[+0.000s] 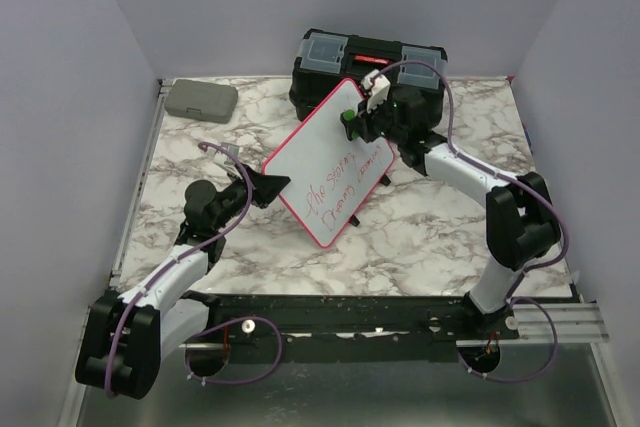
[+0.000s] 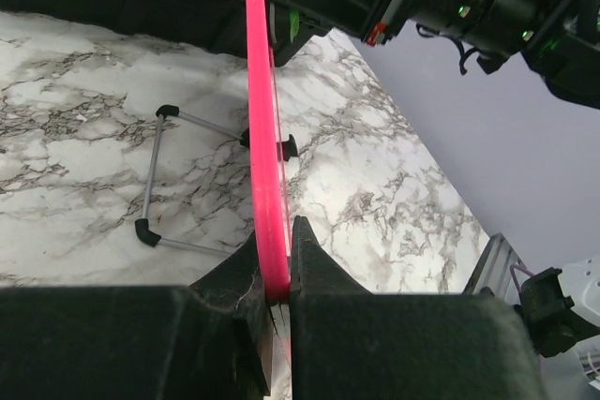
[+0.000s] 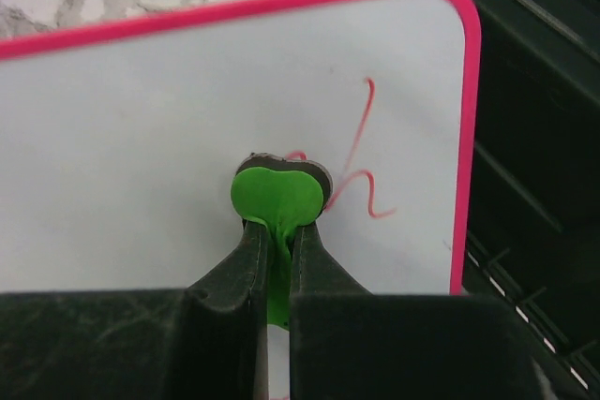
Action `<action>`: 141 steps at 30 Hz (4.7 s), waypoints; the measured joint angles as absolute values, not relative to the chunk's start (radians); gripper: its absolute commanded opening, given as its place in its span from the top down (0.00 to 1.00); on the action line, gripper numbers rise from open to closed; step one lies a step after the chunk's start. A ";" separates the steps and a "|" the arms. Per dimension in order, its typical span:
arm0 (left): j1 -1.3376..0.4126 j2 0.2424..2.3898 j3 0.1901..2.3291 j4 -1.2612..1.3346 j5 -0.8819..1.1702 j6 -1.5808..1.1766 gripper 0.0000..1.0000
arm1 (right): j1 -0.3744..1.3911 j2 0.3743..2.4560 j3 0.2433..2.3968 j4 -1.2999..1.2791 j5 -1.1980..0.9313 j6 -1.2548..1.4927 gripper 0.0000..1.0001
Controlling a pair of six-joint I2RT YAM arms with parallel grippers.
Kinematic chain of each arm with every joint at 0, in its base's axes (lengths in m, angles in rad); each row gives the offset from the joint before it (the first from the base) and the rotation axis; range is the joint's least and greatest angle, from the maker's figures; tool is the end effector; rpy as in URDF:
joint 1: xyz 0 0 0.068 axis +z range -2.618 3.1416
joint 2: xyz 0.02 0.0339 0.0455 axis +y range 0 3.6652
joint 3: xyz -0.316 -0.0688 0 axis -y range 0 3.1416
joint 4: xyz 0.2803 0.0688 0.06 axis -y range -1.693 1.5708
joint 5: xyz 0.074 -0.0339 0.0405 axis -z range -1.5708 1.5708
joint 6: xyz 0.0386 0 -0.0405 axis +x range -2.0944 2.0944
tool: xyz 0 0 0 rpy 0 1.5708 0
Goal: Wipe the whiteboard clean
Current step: Erase the whiteboard at the whiteboard stand.
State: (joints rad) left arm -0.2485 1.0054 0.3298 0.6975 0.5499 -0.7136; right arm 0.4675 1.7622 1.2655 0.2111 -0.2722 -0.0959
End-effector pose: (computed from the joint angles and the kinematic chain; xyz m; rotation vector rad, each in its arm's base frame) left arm 0.2023 -0.0721 0.2542 0.0808 1.6760 -1.1657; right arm 0.4076 0.2174 0.3116 -0.7028 1.7400 0.5094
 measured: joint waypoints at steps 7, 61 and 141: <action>-0.249 1.014 0.330 0.708 0.551 -0.716 1.00 | 0.468 1.705 1.113 0.261 -0.314 -0.108 0.99; -0.248 1.010 0.330 0.701 0.552 -0.716 1.00 | 0.387 1.789 1.182 0.347 -0.355 -0.079 0.99; -0.248 1.018 0.332 0.706 0.551 -0.715 1.00 | 0.406 1.863 1.410 0.282 -0.384 0.086 0.99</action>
